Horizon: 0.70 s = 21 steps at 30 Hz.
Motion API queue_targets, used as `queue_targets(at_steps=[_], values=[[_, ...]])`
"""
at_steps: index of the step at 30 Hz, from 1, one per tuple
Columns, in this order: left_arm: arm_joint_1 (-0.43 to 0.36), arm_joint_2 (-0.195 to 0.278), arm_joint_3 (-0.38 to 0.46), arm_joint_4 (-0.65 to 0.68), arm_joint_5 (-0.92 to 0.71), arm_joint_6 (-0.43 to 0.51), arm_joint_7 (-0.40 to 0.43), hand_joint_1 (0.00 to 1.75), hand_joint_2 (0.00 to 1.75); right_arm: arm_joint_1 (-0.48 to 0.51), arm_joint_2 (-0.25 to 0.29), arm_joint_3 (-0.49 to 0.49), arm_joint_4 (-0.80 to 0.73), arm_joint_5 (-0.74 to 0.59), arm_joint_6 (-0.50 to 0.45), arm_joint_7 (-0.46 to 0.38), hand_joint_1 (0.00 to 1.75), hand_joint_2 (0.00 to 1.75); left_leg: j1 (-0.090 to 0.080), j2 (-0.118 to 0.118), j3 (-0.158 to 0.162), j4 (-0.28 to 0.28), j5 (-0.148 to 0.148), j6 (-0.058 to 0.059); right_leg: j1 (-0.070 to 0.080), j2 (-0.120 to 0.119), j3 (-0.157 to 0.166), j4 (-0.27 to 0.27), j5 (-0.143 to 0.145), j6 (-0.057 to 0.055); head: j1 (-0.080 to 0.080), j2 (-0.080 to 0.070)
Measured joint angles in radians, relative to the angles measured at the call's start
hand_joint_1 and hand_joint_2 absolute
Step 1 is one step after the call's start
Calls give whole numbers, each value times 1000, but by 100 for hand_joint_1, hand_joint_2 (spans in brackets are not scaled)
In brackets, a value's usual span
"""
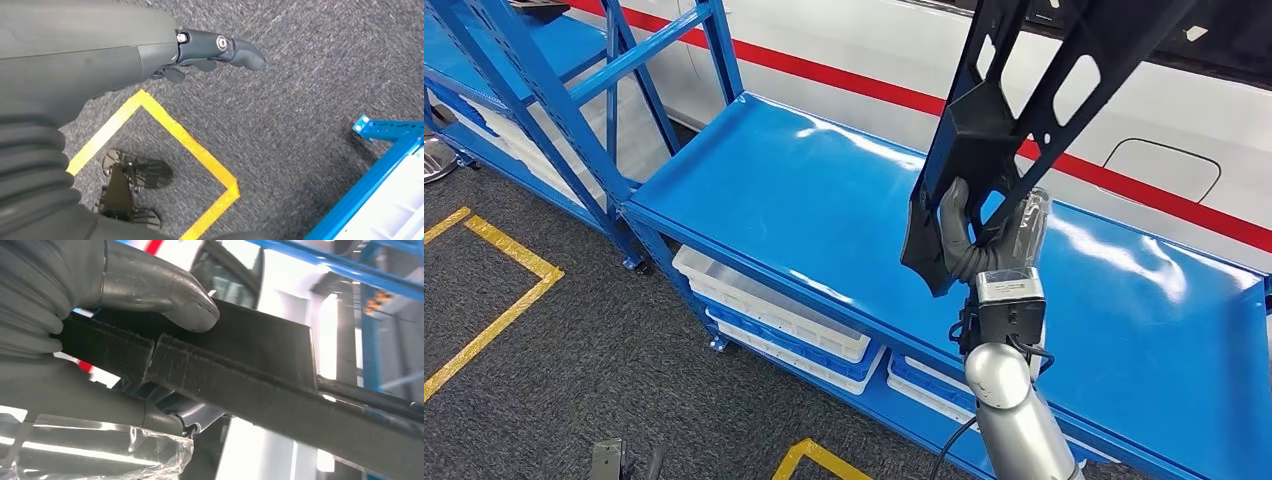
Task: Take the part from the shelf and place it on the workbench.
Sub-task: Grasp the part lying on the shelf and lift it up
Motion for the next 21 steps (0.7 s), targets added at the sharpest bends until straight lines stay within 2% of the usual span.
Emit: queue_targets(at_steps=[8,21], values=[[1,7,0,0,2,-16,-11,0,175,-15,-10,6,-60,-31,20,-4,175,175,0,0,0,0,0,0,0,0,0,0,0,0,0,0],[12,8,9,2,16,40,-5,0,175,-9,-26,41,-94,-98,83,-4,175,175,0,0,0,0,0,0,0,0,0,0,0,0,0,0]])
